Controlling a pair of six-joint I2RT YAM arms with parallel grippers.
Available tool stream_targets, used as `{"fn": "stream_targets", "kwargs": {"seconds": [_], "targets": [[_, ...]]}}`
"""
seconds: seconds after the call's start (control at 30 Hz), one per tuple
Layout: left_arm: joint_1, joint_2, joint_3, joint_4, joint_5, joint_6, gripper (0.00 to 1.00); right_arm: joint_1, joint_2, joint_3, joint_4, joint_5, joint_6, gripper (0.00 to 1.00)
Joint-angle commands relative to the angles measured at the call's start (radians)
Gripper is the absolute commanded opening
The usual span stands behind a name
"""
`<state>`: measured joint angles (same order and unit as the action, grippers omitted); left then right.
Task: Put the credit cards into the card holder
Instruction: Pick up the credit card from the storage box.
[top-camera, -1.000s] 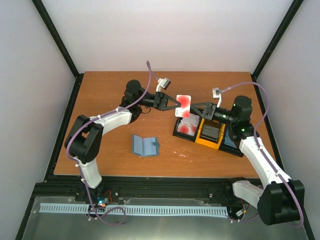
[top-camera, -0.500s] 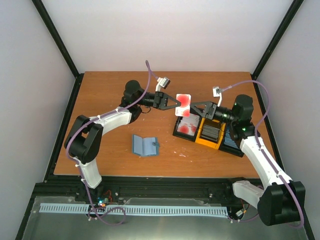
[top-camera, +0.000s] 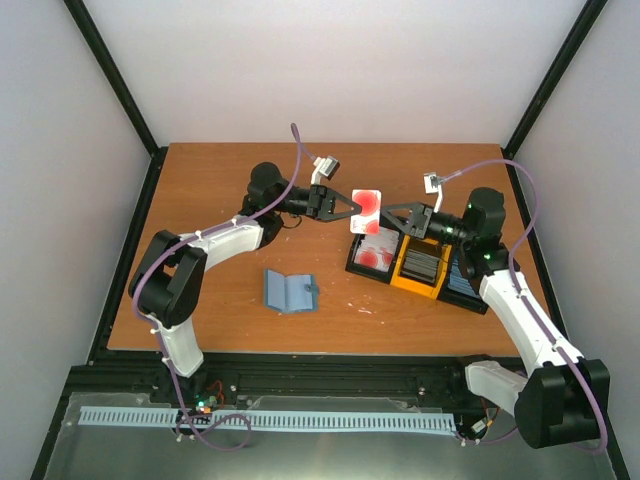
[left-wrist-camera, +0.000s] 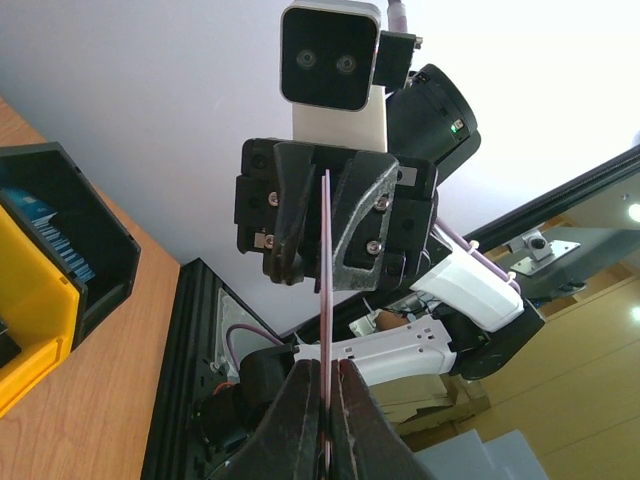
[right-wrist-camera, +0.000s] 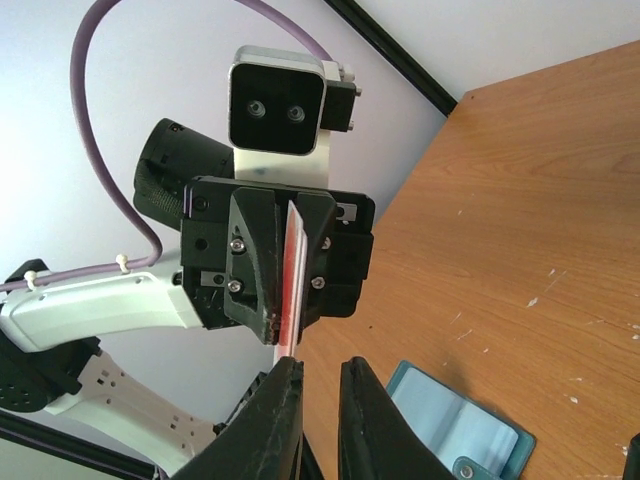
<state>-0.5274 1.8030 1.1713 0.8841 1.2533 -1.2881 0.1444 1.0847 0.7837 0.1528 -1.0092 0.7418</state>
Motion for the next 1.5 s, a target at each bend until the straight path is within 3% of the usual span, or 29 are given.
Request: {"fn": "stream_targets", "kwargs": {"seconds": [0.0,0.37,0.53,0.93,1.27,1.47], "targets": [[0.003,-0.023,0.003,0.064,0.011,-0.003,0.01,0.0,0.01,0.033,-0.015,-0.023,-0.03,0.12],[0.0,-0.012,0.001,0.05,0.003,0.004,0.01,0.0,-0.001,0.033,0.022,-0.049,-0.03,0.25],[-0.002,-0.017,0.001,0.059,0.005,0.006,0.01,0.0,0.019,0.038,-0.011,-0.045,-0.048,0.12],[-0.018,-0.01,0.011,0.098,0.023,-0.005,0.01,0.003,0.05,0.071,-0.119,-0.037,-0.123,0.07],[-0.026,0.008,0.02,0.082,0.011,-0.011,0.01,0.035,0.118,0.127,-0.243,-0.111,-0.219,0.14],[-0.026,0.008,0.056,-0.095,-0.026,0.096,0.01,0.035,0.157,0.149,-0.27,-0.159,-0.227,0.15]]}}
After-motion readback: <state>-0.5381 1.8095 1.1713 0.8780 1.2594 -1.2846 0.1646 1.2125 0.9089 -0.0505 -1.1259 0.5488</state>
